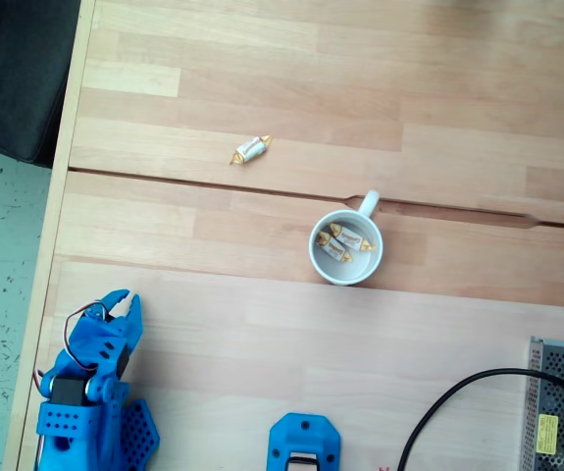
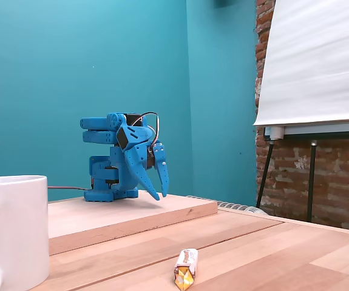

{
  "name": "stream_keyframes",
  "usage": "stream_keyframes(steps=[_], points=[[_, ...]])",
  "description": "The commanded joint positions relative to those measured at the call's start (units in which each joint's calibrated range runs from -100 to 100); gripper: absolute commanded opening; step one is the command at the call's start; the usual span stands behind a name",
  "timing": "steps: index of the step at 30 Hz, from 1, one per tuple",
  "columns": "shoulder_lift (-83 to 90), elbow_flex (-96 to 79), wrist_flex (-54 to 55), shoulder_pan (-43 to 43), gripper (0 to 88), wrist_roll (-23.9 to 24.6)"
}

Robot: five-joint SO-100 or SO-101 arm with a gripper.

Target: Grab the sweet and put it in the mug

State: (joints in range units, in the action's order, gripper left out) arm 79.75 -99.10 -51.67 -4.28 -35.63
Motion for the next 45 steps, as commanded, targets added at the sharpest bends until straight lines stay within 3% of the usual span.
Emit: stream_keyframes(steps=[1,10,17,31,38,45], points=[[0.2,-0.9,-0.2,0.1,3.4,-0.1],[-0.7,5.4,-0.2,1.4,3.9,0.9],[-2.7,21.0,-0.2,6.2,3.9,8.2],[-43.4,47.5,0.0,15.4,4.0,9.6],[-56.4,57.4,0.8,21.3,4.0,9.6],[-66.7,66.5,0.7,22.0,4.5,10.0]])
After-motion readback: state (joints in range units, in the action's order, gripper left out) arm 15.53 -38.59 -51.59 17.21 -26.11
